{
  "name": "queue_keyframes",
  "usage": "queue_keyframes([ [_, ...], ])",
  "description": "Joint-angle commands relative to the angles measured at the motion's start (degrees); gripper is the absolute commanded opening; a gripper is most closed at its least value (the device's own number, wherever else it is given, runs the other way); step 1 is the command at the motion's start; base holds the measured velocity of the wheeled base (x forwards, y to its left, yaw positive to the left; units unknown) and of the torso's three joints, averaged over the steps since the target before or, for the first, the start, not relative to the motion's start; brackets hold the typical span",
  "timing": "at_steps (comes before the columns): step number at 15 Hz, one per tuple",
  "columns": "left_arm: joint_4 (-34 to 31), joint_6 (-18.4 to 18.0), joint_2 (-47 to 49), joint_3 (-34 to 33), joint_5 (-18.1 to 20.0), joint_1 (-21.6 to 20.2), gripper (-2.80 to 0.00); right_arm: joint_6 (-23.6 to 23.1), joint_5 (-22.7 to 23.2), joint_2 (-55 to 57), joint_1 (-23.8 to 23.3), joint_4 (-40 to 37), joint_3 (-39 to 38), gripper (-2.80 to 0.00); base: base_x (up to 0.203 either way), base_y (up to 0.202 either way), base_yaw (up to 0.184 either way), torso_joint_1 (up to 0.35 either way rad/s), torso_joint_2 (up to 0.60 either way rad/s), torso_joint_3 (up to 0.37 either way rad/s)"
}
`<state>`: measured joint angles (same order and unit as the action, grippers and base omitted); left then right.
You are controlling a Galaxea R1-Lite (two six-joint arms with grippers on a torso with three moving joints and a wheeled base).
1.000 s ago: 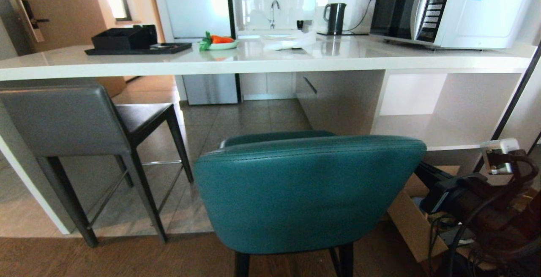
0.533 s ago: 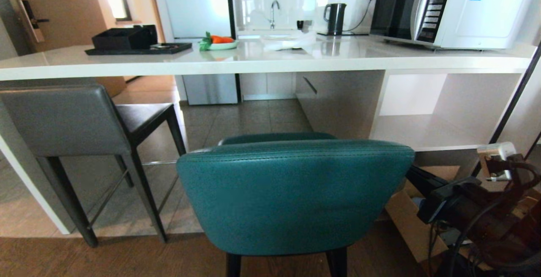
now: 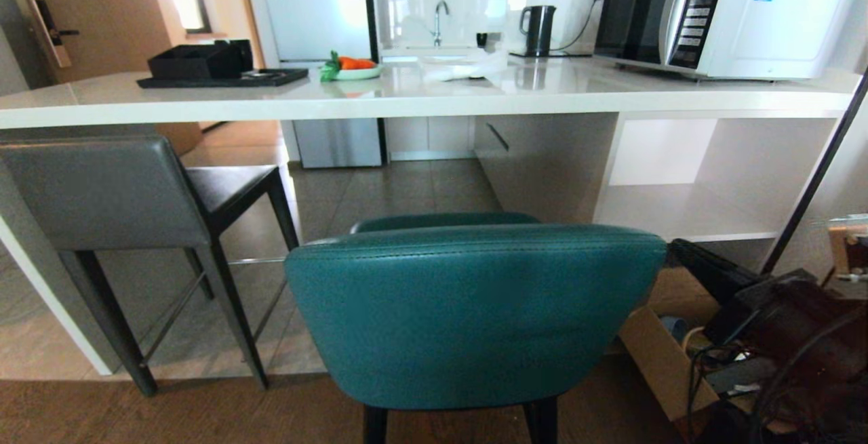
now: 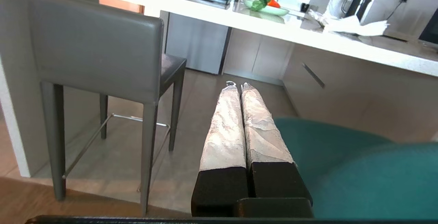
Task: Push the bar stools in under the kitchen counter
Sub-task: Pull the gray chair out from under the dining table
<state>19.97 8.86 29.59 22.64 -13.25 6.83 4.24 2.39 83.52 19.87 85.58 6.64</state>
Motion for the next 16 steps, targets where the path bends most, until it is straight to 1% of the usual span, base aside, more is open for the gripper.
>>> queue_keyframes([
  [1, -1.31, -0.24, -3.52, 2.13, -0.02, -1.01, -2.80, -0.36, -0.13, -11.91, -0.91, -6.04, 0.75, -2.80, 0.000, 0.000, 0.000, 0.000, 0.00, 0.000],
  [2, -1.34, -2.04, -4.08, 3.06, -0.02, -1.57, -2.80, -0.47, -0.16, -17.17, -1.16, -11.25, 1.91, -2.80, 0.000, 0.000, 0.000, 0.000, 0.00, 0.000],
  [3, -1.33, -3.70, -5.06, 3.71, 0.04, -1.71, -2.80, -0.56, -0.29, -23.41, -1.79, -18.69, 3.88, -2.80, 0.000, 0.000, 0.000, 0.000, 0.00, 0.000],
  [5, -1.42, -6.41, -6.69, 5.05, 0.07, -1.83, -2.80, -0.63, -0.79, -35.33, -4.53, -36.36, 9.57, -2.80, 0.000, 0.000, 0.000, 0.000, 0.00, 0.000],
  [7, -1.88, -7.47, -7.62, 6.63, 0.48, -3.39, -2.80, -0.64, -1.02, -46.33, -8.27, -52.90, 15.04, -2.80, 0.000, 0.000, 0.000, 0.000, 0.00, 0.000],
  [9, -3.09, -8.37, -9.33, 7.26, 4.08, -5.99, -2.80, -0.64, -1.14, -54.33, -11.63, -69.10, 22.28, -2.80, 0.000, 0.000, 0.000, 0.000, 0.00, 0.000],
  [10, -4.37, -9.00, -10.92, 7.27, 6.33, -7.77, -2.80, -0.68, -0.96, -56.86, -13.99, -75.76, 26.69, -2.80, 0.000, 0.000, 0.000, 0.000, 0.00, 0.000],
  [11, -6.15, -9.42, -12.54, 7.25, 8.95, -9.75, -2.80, -0.75, -0.21, -59.21, -17.21, -81.40, 30.10, -2.80, 0.000, 0.000, 0.000, 0.000, 0.00, 0.000],
  [12, -7.70, -9.82, -13.91, 7.08, 11.72, -11.22, -2.80, -0.87, 1.13, -61.40, -20.37, -84.91, 31.67, -2.80, 0.000, 0.000, 0.000, 0.000, 0.00, 0.000],
  [13, -8.02, -9.96, -14.12, 7.02, 12.15, -11.31, -2.80, -1.35, 3.38, -64.18, -23.19, -87.71, 32.42, -2.80, 0.000, 0.000, 0.000, 0.000, 0.00, 0.000],
  [14, -8.02, -10.04, -14.20, 6.14, 12.32, -11.31, -2.80, -2.45, 6.72, -66.75, -25.99, -90.23, 32.78, -2.80, 0.000, 0.000, 0.000, 0.000, 0.00, 0.000],
  [15, -7.98, -10.36, -14.21, 4.46, 12.56, -11.31, -2.80, -3.21, 7.74, -67.43, -26.90, -91.34, 34.06, -2.80, 0.000, 0.000, 0.000, 0.000, 0.00, 0.000],
  [16, -8.02, -11.23, -14.21, 2.38, 13.18, -11.31, -2.80, -3.50, 8.24, -67.30, -26.84, -91.93, 35.09, -2.80, 0.000, 0.000, 0.000, 0.000, 0.00, 0.000],
])
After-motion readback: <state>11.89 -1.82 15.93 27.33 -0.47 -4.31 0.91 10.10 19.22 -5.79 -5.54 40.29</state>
